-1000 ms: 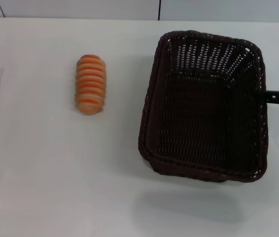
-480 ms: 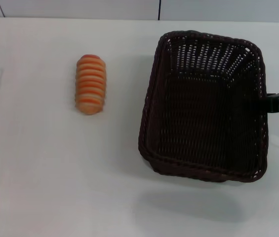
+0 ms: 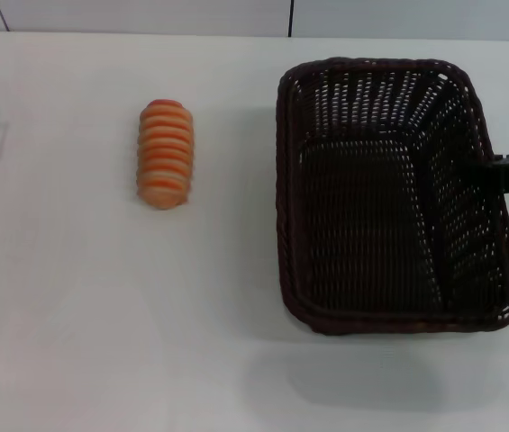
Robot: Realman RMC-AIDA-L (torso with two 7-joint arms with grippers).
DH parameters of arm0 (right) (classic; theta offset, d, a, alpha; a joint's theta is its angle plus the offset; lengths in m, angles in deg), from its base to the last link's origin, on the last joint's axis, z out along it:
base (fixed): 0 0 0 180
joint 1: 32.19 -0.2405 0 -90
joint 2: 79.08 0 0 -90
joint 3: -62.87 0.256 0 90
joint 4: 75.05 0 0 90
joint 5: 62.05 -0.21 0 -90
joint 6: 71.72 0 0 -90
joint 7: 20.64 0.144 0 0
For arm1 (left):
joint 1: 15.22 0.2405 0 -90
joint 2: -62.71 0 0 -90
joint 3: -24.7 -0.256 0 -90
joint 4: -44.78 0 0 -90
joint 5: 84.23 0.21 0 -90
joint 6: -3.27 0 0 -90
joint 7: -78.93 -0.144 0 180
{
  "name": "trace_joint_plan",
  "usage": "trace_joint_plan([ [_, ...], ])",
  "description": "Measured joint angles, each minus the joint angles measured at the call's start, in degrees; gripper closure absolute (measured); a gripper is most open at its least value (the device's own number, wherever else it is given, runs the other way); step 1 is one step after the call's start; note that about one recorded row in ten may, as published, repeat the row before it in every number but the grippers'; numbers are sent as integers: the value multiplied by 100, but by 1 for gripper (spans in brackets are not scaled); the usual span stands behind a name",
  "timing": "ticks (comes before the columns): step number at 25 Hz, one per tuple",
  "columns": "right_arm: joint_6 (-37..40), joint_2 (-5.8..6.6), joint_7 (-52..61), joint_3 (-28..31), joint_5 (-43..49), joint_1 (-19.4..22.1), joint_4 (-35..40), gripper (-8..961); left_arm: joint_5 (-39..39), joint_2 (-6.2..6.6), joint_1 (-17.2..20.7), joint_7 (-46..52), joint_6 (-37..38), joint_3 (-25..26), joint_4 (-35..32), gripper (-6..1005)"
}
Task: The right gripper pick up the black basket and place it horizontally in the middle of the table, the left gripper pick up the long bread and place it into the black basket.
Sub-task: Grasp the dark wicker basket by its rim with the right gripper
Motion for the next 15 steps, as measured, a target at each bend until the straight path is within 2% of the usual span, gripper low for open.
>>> trace_joint_plan([
  [2, 39, 11, -161, 13, -12, -38, 16, 612, -6, 0, 0, 0, 0, 0, 0, 153],
  [7, 519, 9, -893, -32, -19, -166, 392, 680, -11, 1, 1, 11, 0, 1, -1, 153],
  [9, 924, 10, -1190, -15, -25, -271, 831, 686, -14, 0, -7, 41, 0, 0, 0, 153],
  [15, 1354, 8, -1892, -105, -154, -397, 1405, 724, -29, -7, -46, 54, 0, 0, -4, 153],
])
